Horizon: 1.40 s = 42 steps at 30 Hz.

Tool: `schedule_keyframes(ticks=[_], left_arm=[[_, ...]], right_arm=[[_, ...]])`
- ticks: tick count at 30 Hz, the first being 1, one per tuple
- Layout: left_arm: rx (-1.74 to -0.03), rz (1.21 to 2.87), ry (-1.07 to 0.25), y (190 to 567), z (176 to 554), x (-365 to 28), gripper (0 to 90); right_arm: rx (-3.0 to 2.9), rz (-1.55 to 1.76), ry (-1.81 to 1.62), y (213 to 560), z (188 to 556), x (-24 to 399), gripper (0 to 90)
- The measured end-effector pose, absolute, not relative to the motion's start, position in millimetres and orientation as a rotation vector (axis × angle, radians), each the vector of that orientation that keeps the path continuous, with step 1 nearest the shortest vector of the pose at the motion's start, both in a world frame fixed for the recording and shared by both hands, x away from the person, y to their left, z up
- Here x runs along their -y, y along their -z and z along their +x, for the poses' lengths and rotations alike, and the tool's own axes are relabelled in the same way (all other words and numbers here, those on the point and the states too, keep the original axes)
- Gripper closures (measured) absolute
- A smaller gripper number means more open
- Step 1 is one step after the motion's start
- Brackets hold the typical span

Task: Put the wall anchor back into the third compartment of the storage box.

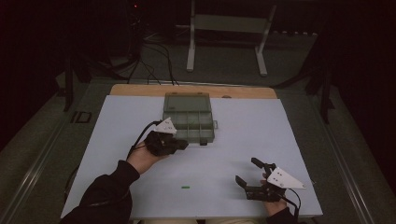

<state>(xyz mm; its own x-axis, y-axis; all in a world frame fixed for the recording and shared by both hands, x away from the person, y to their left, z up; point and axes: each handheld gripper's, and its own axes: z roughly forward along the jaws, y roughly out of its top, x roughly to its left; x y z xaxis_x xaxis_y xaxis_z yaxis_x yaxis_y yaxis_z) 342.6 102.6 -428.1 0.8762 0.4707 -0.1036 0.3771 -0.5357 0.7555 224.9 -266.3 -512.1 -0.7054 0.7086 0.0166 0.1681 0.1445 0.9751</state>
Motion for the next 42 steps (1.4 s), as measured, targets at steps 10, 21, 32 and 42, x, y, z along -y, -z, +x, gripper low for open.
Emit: schedule_keyframes(ticks=[10, 21, 32, 42], left_arm=[[-0.653, 2.159, -0.186, 418.5, 362.6, -96.2, 83.3], [-0.756, 2.042, -0.253, 407.4, 392.4, -88.4, 83.3], [-0.913, 1.964, -0.3, 415.3, 420.1, -72.1, 83.2], [-1.053, 1.916, -0.342, 434.7, 434.6, -60.0, 83.1]], right_arm=[[-1.976, 0.836, -1.594, 512.0, 224.9, 266.6, 11.0], [-1.973, 0.832, -1.598, 511.8, 224.6, 266.8, 11.0], [-1.976, 0.832, -1.597, 512.4, 225.0, 266.7, 11.0], [-1.976, 0.837, -1.601, 512.6, 224.9, 267.4, 11.0]])
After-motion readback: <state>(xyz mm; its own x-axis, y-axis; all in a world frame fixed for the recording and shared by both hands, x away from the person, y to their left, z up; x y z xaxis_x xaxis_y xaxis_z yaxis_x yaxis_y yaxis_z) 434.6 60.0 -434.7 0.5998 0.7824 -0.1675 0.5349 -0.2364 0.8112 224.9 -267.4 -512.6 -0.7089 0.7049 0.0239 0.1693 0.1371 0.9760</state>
